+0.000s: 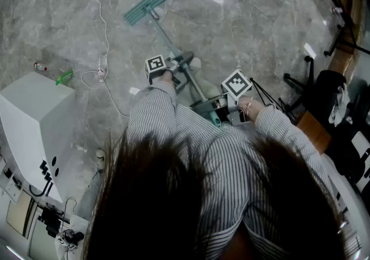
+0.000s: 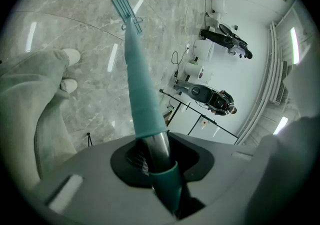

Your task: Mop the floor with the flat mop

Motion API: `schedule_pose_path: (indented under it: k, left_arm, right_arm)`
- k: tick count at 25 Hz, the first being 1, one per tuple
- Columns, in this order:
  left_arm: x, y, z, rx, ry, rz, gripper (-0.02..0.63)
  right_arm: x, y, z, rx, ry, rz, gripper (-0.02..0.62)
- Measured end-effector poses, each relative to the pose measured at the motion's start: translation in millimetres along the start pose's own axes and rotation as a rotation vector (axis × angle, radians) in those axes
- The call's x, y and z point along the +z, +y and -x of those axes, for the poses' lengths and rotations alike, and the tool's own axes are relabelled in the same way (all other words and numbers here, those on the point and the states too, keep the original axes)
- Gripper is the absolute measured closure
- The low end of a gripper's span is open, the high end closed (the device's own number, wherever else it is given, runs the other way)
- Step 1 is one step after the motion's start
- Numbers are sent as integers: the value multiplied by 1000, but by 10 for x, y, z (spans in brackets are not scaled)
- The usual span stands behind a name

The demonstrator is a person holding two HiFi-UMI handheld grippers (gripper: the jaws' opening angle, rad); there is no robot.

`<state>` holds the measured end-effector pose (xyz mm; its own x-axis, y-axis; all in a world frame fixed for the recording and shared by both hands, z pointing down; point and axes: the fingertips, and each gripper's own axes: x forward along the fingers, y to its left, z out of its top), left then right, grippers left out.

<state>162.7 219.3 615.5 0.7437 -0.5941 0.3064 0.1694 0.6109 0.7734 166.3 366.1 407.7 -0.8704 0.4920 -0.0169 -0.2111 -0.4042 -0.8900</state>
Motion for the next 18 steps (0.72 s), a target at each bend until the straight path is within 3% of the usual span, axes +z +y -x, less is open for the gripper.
schedule_pose_path:
  k: [18]
  left_arm:
    - [41,-62,-1,-14,-43,-7,520]
  right_arm:
    - [39,2,2,-7,4,15,431]
